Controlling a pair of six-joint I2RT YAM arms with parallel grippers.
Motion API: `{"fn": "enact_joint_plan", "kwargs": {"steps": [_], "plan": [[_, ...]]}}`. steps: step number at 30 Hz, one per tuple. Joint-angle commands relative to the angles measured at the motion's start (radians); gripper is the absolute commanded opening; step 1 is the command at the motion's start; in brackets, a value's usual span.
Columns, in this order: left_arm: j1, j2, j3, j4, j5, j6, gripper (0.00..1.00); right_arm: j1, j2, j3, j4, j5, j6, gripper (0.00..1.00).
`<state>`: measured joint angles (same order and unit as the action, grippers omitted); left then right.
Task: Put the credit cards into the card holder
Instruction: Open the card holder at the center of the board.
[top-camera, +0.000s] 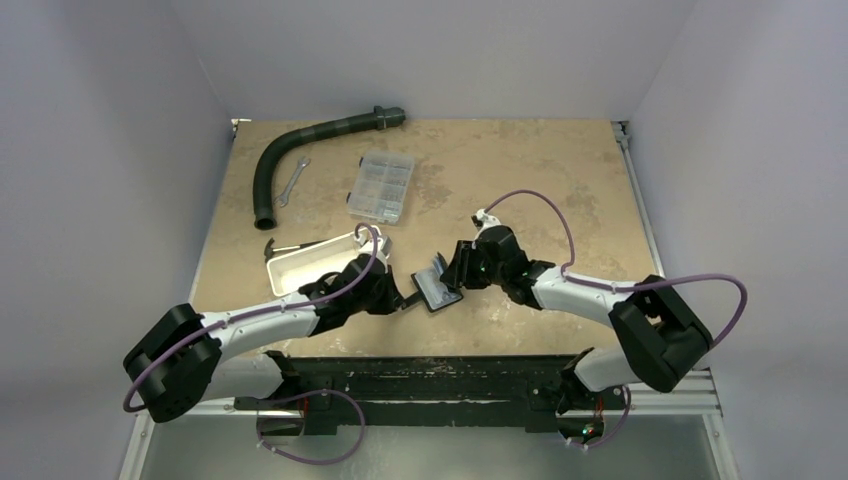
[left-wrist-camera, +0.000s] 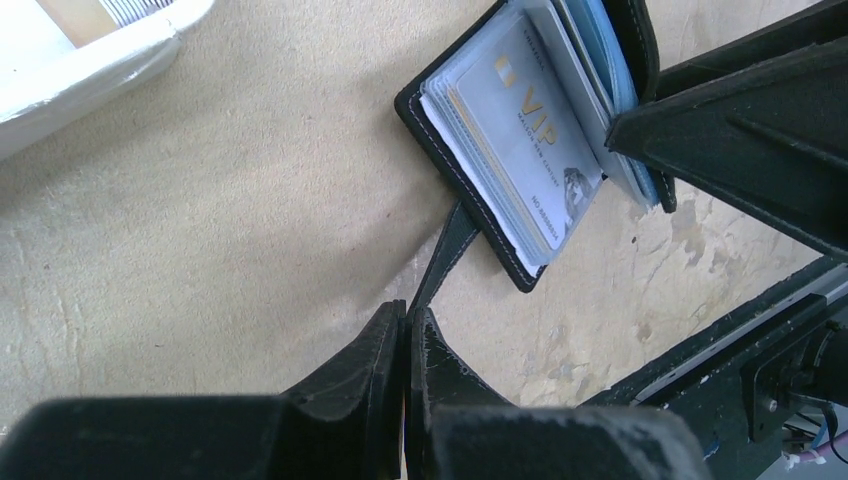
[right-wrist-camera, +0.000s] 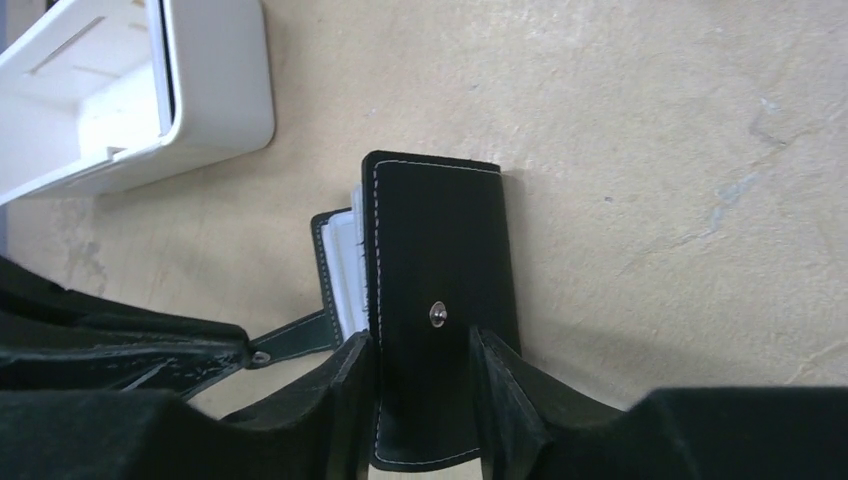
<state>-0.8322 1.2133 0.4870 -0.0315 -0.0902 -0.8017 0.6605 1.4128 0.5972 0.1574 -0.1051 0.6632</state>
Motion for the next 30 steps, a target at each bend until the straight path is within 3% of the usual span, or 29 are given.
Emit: {"fn": "enact_joint_plan", "kwargs": {"steps": [1,8,18,26,30], "plan": [[0.002,-0.026,0.037,-0.072,-0.008,0.034,0.00,-0.030,0.019,0.015,-0.248,0.284,-0.003,0.46],[0.002,-0.036,0.074,-0.111,-0.030,0.062,0.00,-0.033,-0.009,0.026,-0.284,0.281,-0.021,0.63],[0.003,-0.018,0.058,-0.106,-0.032,0.073,0.00,-0.051,-0.071,-0.009,-0.228,0.186,-0.048,0.75],[0.004,0.014,0.053,-0.077,0.006,0.079,0.00,-0.050,0.032,0.019,-0.168,0.066,-0.147,0.79],[0.003,0.023,0.054,-0.071,0.014,0.078,0.00,-0.030,0.020,0.012,-0.163,0.043,-0.161,0.95]]}}
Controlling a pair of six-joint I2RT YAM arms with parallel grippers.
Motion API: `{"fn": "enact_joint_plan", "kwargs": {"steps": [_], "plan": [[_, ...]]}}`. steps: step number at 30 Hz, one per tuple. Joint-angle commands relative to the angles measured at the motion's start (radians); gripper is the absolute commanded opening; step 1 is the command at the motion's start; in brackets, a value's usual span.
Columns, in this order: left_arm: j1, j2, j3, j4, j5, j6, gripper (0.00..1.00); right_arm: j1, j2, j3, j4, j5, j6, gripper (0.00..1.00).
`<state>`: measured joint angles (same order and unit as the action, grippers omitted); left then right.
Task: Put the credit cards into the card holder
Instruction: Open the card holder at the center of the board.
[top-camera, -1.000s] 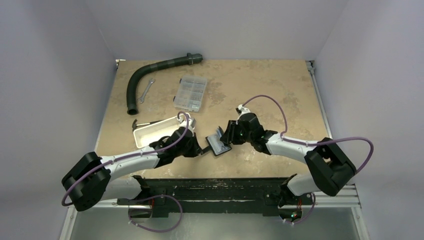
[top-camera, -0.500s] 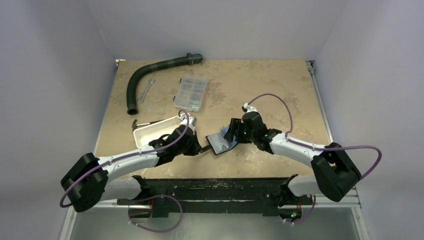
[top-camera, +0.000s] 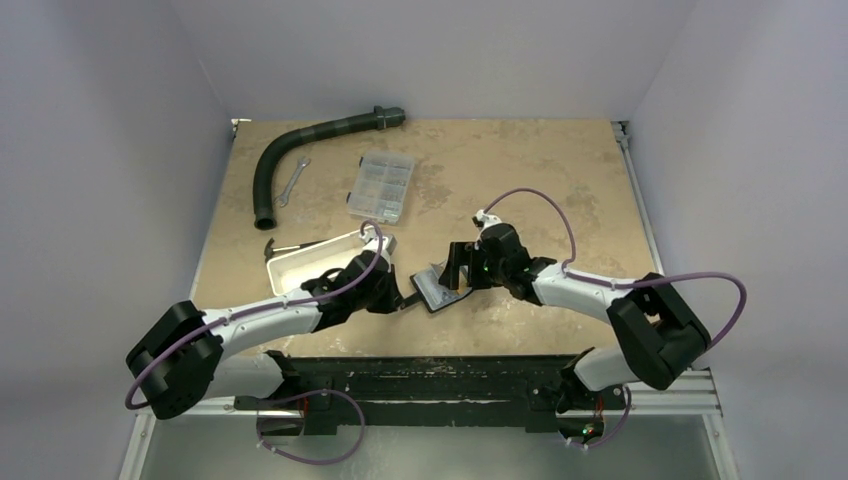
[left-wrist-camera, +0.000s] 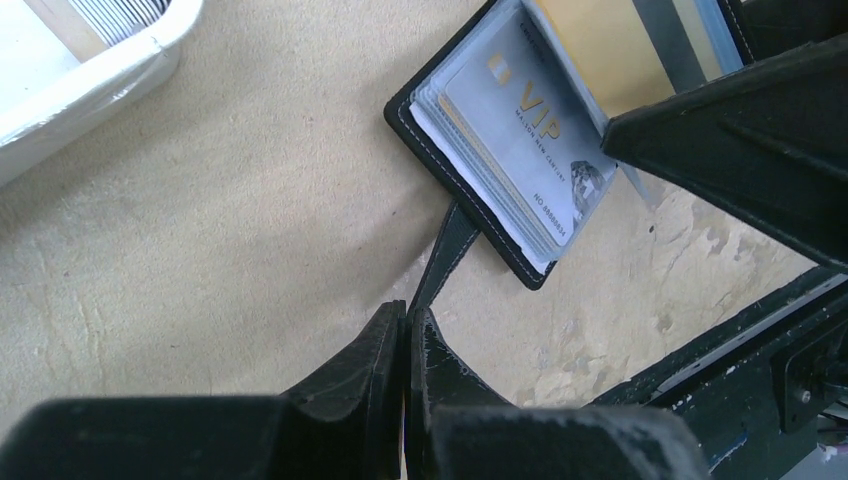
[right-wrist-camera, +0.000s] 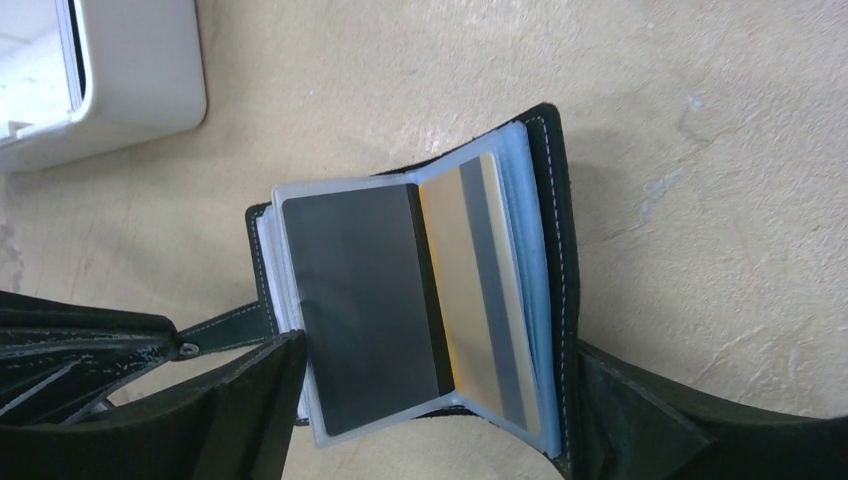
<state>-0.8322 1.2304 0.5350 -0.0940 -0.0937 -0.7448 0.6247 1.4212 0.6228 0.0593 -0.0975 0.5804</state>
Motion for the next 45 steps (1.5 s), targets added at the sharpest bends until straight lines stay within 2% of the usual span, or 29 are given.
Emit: {"fn": "enact_joint_plan", "kwargs": {"steps": [1,12,15,17,20,29,38,42,45], "plan": [[0.004,0.007,0.005,-0.010,0.017,0.024,0.00,0.008,0.003,-0.016,-0.065,0.023,-0.085,0.98],[0.003,0.032,0.036,-0.050,-0.015,0.062,0.00,0.000,-0.122,-0.060,0.074,-0.226,-0.043,0.99],[0.003,0.037,0.035,-0.043,-0.008,0.062,0.00,-0.001,-0.090,-0.055,0.111,-0.304,-0.040,0.93],[0.003,0.037,0.034,-0.043,-0.006,0.061,0.00,0.000,-0.068,-0.052,0.116,-0.307,-0.041,0.91],[0.003,0.031,0.033,-0.043,-0.005,0.061,0.00,-0.001,-0.068,-0.054,0.094,-0.233,-0.042,0.91],[0.003,0.034,0.025,-0.037,-0.002,0.062,0.00,-0.006,-0.144,-0.061,0.079,-0.157,-0.011,0.65],[0.003,0.035,0.016,-0.025,0.003,0.062,0.00,-0.022,-0.116,-0.063,0.083,-0.170,-0.009,0.44],[0.003,0.038,0.016,-0.023,0.008,0.062,0.00,-0.023,-0.091,-0.065,0.102,-0.191,-0.009,0.23],[0.004,0.038,0.015,-0.023,0.004,0.063,0.00,-0.024,-0.091,-0.068,0.118,-0.222,0.000,0.16]]}}
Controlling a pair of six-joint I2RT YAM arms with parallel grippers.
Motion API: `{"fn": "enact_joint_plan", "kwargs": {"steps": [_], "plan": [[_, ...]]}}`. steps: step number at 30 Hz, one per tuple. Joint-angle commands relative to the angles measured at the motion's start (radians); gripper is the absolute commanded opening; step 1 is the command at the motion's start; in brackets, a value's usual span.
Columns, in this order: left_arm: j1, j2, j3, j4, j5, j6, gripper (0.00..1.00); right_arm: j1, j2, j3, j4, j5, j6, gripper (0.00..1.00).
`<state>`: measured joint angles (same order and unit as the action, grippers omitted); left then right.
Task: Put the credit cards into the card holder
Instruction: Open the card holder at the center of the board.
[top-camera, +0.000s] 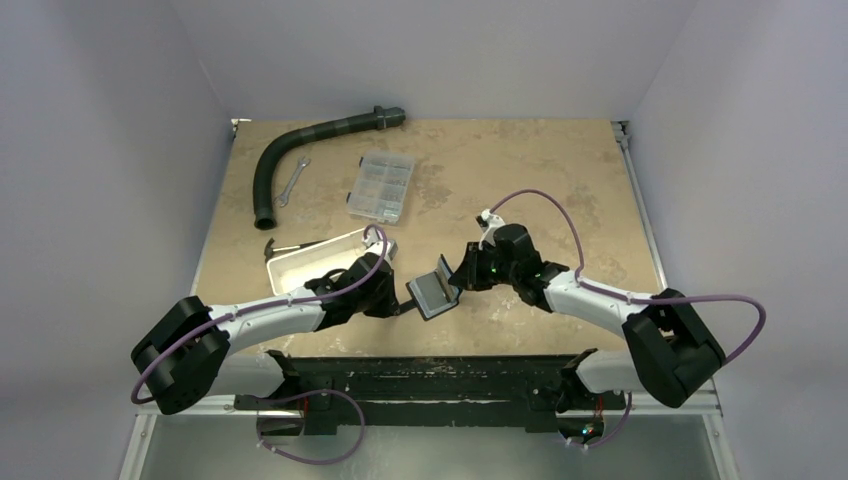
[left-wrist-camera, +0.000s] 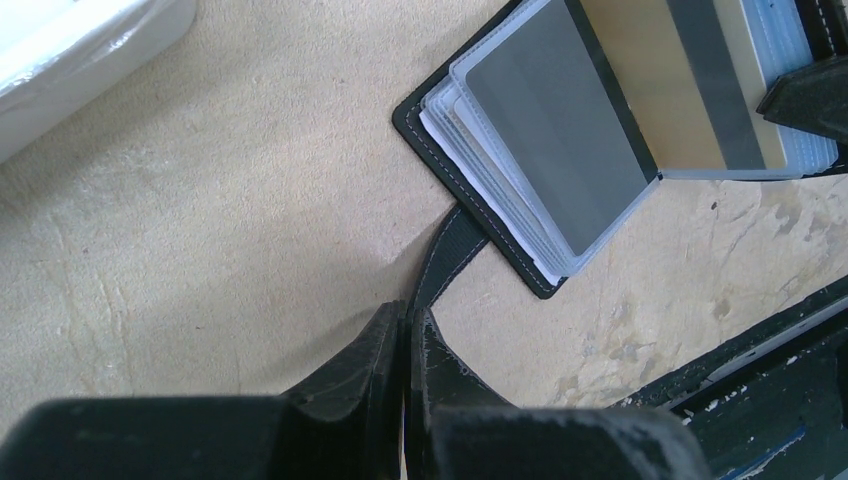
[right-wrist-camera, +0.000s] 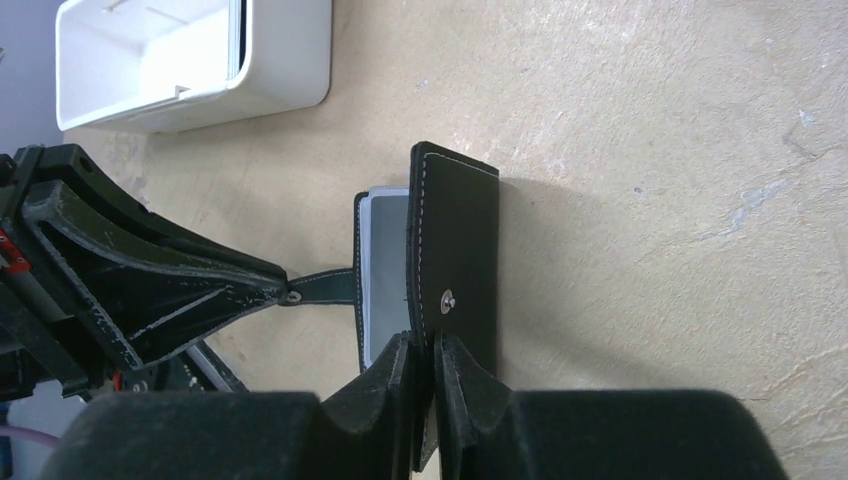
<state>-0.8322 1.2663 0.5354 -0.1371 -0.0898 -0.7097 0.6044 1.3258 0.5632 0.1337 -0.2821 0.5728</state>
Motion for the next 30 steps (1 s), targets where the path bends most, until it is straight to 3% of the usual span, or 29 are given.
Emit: {"fn": "enact_joint_plan", "kwargs": {"steps": [1,5,9,17,26,30], "plan": [[0.002,0.002,0.014,0.021,-0.001,0.029,0.00,-0.003,0.004,-0.010,0.051,-0.050,0.010,0.14],[0.004,0.009,0.017,0.025,0.002,0.029,0.00,-0.003,0.016,-0.027,0.096,-0.114,0.031,0.12],[0.003,0.014,0.016,0.031,0.007,0.029,0.00,-0.004,0.034,-0.031,0.109,-0.131,0.034,0.30],[0.003,0.010,0.014,0.029,0.009,0.027,0.00,-0.003,0.029,-0.033,0.109,-0.117,0.035,0.29],[0.003,0.010,0.013,0.033,0.014,0.027,0.00,-0.003,0.032,-0.034,0.107,-0.117,0.030,0.45],[0.003,0.010,0.013,0.033,0.015,0.029,0.00,-0.004,0.037,-0.033,0.105,-0.109,0.028,0.44]]}}
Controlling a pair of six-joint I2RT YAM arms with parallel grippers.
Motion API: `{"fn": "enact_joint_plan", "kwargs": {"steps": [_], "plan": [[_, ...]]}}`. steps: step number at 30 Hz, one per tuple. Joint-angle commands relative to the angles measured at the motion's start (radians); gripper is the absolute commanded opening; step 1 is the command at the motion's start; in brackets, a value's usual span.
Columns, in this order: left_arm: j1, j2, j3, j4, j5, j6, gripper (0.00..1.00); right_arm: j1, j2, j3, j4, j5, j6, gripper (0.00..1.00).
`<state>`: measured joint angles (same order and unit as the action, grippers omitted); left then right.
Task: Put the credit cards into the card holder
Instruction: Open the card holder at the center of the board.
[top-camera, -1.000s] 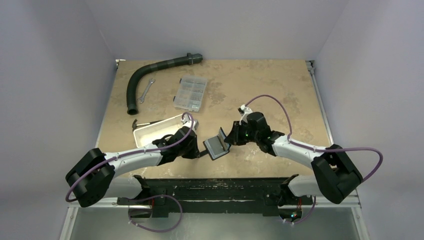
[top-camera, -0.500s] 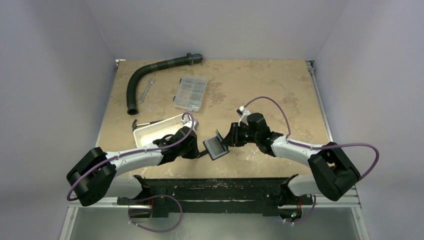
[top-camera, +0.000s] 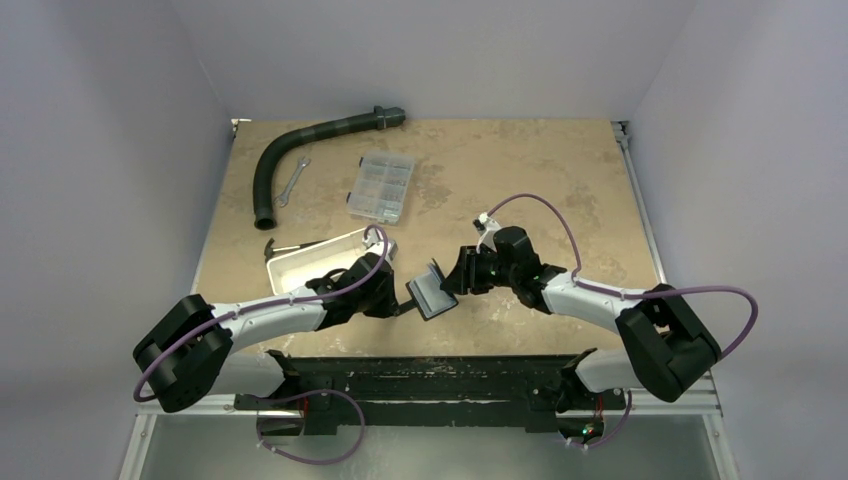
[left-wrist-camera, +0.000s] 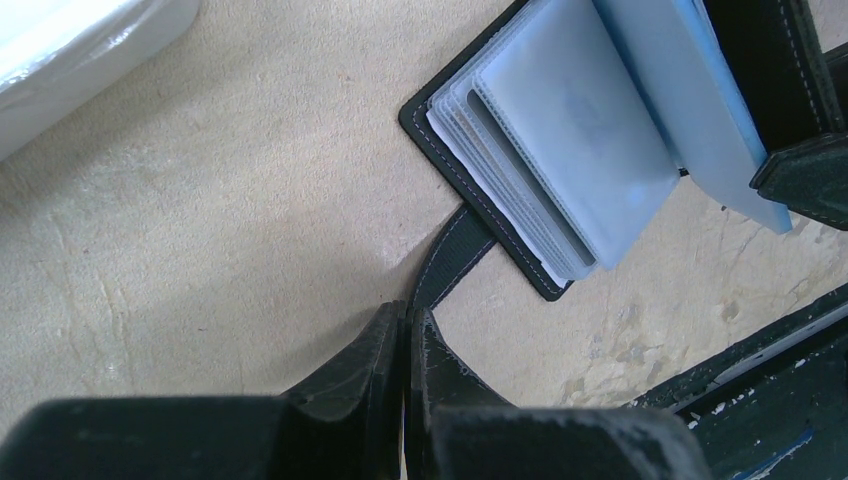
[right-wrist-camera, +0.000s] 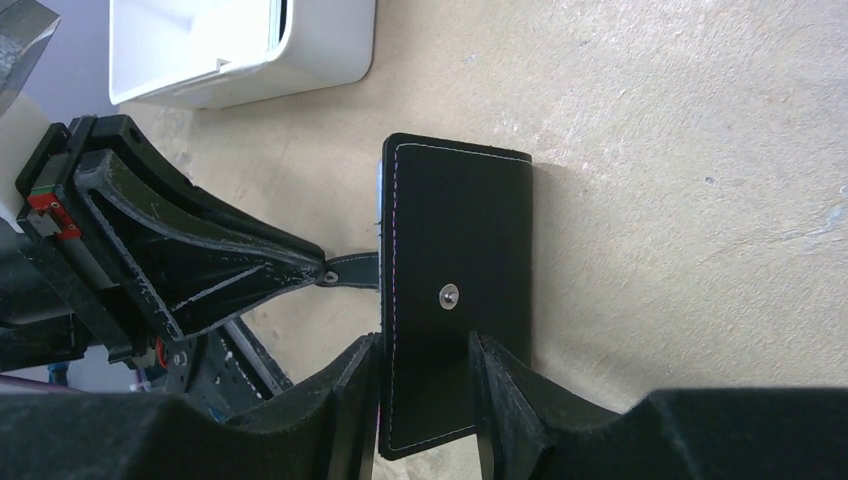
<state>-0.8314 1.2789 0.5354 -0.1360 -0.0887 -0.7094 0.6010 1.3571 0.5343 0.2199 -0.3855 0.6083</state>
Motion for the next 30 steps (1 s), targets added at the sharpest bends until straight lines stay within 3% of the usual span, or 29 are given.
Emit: {"fn": "enact_joint_plan", "kwargs": {"steps": [1,6,10,17,24,28,30], "plan": [[0.003,-0.004,0.012,0.032,0.014,0.028,0.00,0.000,0.008,-0.004,0.018,-0.004,-0.008,0.43],[0.002,-0.011,0.014,0.026,0.015,0.027,0.00,0.000,0.011,0.001,-0.005,0.036,-0.018,0.41],[0.003,-0.020,0.021,0.019,0.016,0.028,0.00,0.000,0.003,0.036,-0.158,0.241,-0.019,0.39],[0.003,-0.012,0.029,0.021,0.016,0.031,0.00,0.000,-0.071,0.092,-0.390,0.567,-0.004,0.52],[0.003,0.003,0.051,0.014,0.019,0.041,0.00,0.007,0.001,0.166,-0.478,0.630,-0.054,0.60],[0.003,0.003,0.057,0.000,0.017,0.047,0.00,0.148,-0.091,0.224,-0.479,0.690,-0.153,0.75],[0.003,0.007,0.059,-0.001,0.014,0.048,0.00,0.197,-0.095,0.252,-0.446,0.623,-0.208,0.79]]}}
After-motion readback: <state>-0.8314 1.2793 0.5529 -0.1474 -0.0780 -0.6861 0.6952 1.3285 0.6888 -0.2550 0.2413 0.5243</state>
